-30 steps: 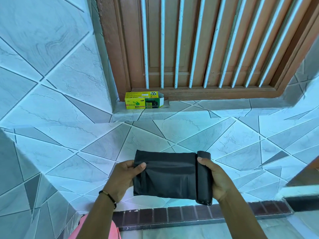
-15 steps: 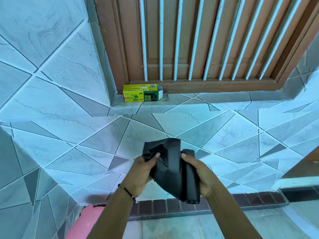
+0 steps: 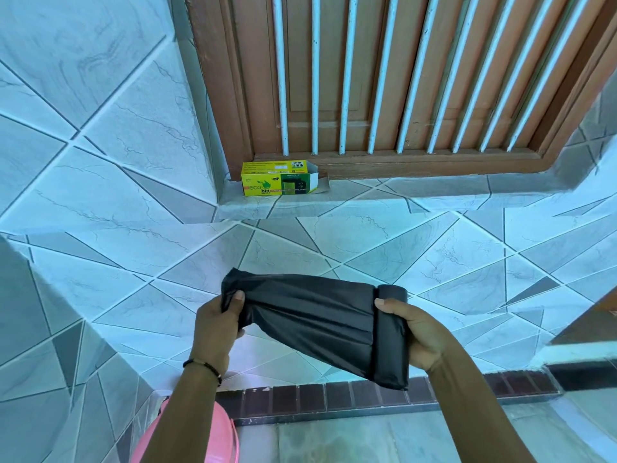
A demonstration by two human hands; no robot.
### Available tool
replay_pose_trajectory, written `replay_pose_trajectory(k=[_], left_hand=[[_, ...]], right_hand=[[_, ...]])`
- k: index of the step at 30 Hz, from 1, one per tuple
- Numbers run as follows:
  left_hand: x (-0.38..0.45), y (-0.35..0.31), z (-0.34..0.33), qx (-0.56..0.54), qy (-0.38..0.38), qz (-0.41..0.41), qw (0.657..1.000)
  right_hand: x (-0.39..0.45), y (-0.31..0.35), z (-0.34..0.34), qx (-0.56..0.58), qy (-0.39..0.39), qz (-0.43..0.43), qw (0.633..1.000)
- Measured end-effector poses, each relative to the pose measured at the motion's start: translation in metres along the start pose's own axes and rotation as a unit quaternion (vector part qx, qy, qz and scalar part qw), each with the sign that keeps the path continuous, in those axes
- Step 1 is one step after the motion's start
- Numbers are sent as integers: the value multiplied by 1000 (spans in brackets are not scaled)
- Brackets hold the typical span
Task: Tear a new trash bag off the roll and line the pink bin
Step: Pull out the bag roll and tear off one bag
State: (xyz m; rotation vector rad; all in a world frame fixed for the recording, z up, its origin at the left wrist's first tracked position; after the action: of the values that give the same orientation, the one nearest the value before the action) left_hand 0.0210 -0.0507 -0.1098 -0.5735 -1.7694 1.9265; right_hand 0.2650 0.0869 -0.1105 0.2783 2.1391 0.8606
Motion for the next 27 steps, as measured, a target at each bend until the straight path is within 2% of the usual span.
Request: replay_pose_trajectory(k=[3,6,7,9,11,13,20,27], left_hand=[[-5,-10,7,204,-44,-113,971],[-12,-28,2,222,-51,-177,957],[-14,-34,-5,210,-25,-202,956],[-22,-41,-27,182,86,-231,952],[-33,-38,-51,194,202,-256,925],[-40,-29,-66,228,247,-287,897],[-41,-25,-66,236,207,-305,899],[-22,-30,-45,257,230,-280,896]], right_hand=[[-1,0,1,-25,-23,31,999],[-1,0,-8,-55,-23,68,996],[-2,0,-14,-62,-14,75,995],[-2,-1,-26,-78,7,80,994],[-1,-4,-36,-97,25,73,992],[2,-8,-41,-110,37,60,991],[3,-13,-38,-76,59,19,995],[0,-14,-25,-23,69,-1,997]])
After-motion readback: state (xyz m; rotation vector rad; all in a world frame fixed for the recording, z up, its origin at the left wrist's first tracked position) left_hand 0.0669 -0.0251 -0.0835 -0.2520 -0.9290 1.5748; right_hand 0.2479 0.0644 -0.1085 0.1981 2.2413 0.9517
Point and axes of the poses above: each hand's wrist, its own x-axis towards the middle knuckle, its own z-axis out of the back of the hand, y = z × x, the point moved 2 cm from there along x, towards the middle knuckle, and after that the axes turned 11 degrees about -z, right-handed, at the moved point
